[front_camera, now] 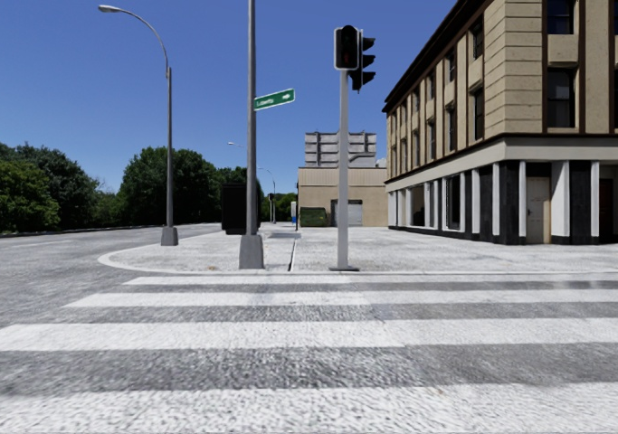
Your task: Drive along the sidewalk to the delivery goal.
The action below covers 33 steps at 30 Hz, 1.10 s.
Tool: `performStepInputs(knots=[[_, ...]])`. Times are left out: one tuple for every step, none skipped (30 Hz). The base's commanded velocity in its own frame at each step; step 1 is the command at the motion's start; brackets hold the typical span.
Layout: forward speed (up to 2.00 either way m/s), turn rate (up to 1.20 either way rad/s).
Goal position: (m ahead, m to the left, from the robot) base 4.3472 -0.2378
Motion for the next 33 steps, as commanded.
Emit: performStepInputs(knots=[[2.00,-0.09],[2.00,-0.22],[2.00,-0.29],[2.00,-0.30],[2.00,-0.30],[2.00,-0.30],[2.00,-0.30],[2.00,-0.30],[2.00,-0.30],[2.00,-0.30],[2.00,-0.30],[2.00,-0.30],[2.00,-0.30],[2.00,-0.30],[2.00,-0.30],[2.00,-0.30],[2.00,-0.30],[2.00,-0.30],[2.00,-0.30],[2.00,-0.23],[2.00,-0.01],[2.00,0.00],[2.00,0.00],[2.00,0.00],[2.00,0.00],[2.00,0.00],[2.00,0.00],[2.00,0.00],[2.00,0.00],[2.00,0.00],[1.97,0.00],[1.91,0.05],[1.91,0.05]])
